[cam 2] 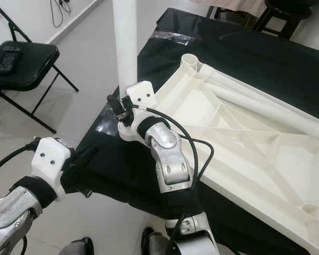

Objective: Building children table

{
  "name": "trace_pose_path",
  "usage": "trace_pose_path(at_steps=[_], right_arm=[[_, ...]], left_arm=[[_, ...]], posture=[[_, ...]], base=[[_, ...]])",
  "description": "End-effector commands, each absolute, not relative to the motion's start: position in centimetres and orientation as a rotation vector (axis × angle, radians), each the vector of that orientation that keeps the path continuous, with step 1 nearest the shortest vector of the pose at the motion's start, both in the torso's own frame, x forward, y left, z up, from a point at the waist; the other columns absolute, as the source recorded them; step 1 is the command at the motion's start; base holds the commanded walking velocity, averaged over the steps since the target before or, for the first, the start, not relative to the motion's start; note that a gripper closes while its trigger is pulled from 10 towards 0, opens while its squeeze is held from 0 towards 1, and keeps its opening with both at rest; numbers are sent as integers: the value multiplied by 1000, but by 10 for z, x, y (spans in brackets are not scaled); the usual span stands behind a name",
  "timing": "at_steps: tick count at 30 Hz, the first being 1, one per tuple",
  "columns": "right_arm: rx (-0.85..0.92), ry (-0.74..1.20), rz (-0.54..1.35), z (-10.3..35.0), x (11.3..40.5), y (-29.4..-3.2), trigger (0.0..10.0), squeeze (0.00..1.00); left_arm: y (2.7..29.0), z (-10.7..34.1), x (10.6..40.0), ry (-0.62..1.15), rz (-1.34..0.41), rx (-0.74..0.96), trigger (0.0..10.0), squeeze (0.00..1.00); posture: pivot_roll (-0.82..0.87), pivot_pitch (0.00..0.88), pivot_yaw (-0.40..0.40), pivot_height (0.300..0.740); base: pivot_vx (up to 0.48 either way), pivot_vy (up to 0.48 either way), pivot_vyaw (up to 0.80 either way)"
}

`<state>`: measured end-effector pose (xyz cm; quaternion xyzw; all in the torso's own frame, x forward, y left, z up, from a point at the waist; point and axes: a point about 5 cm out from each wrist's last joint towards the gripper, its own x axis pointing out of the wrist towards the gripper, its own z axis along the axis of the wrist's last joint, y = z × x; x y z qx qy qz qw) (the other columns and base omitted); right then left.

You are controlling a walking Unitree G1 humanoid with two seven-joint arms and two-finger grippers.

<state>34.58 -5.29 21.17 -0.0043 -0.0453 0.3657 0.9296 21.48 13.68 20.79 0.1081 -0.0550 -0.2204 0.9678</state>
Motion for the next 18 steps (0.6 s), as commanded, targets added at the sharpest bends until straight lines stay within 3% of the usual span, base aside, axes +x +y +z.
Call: trace_pose_path(at_steps=[1, 2, 3, 11, 16, 18], right_arm=[[45, -105, 838, 213, 345, -49, 10000, 1000], [73, -145, 912, 223, 343, -49, 10000, 1000], [56, -172, 1005, 230, 341, -52, 10000, 0], [-112, -198, 1261, 253, 349, -73, 10000, 0], [-203, -182, 1325, 256, 358, -76, 10000, 0], [-215, -175, 1326, 257, 362, -78, 9451, 0]], left_arm=[[136, 204, 214, -96, -451, 213, 10000, 0], [135, 204, 214, -96, -451, 212, 10000, 0], [134, 204, 214, -97, -453, 211, 10000, 0], [137, 205, 213, -98, -439, 218, 10000, 0], [139, 206, 211, -96, -430, 225, 10000, 0], [139, 206, 211, -94, -426, 227, 10000, 0]], posture=[[122, 273, -134, 740], [121, 271, -136, 740], [122, 272, -139, 740], [142, 285, -149, 740], [156, 293, -151, 740], [161, 297, -153, 740]], base=[[0, 0, 0], [0, 0, 0], [0, 0, 0], [0, 0, 0], [0, 0, 0], [0, 0, 0]])
